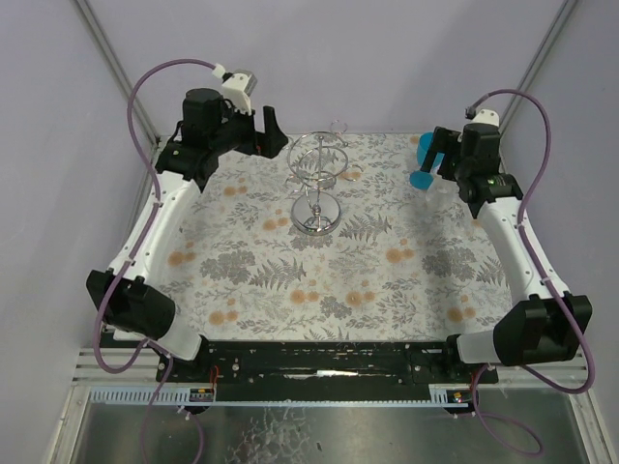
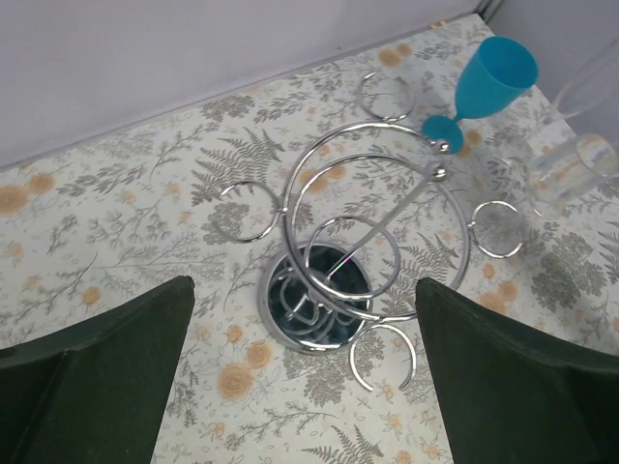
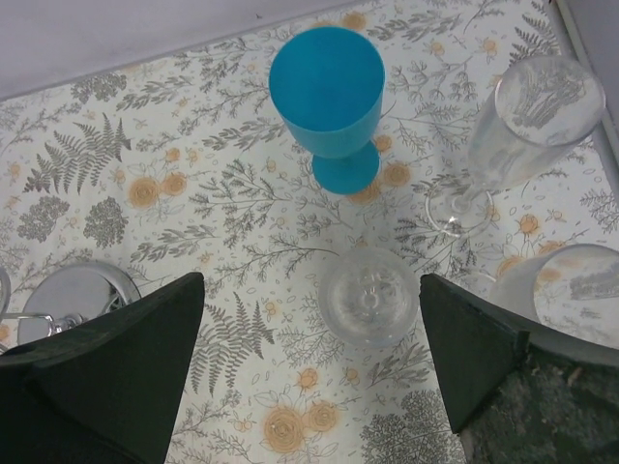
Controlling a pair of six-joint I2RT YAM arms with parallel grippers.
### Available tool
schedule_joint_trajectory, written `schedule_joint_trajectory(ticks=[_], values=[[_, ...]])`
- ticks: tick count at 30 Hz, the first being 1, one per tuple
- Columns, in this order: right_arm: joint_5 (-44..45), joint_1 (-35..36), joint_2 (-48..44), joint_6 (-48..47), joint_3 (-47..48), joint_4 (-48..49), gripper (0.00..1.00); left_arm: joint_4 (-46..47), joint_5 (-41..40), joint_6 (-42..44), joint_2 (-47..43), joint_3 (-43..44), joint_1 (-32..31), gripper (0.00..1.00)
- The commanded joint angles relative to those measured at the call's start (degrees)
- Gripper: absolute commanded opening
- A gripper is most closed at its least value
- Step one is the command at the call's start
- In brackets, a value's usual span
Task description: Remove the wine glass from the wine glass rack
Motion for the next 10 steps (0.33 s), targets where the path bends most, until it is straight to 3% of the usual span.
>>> schedule_joint_trajectory(ticks=[1,10], values=[[-0.8,0.3,-2.8,1.5,-1.9,2.2,0.99,5.0,0.3,-1.5,-2.7,-2.8,2.0,0.96],[-0.4,0.2,-5.2,0.7,-6.1,3.3,0.99,8.4,-3.1,-0.3,-4.6,-9.7,3.4,0.96]])
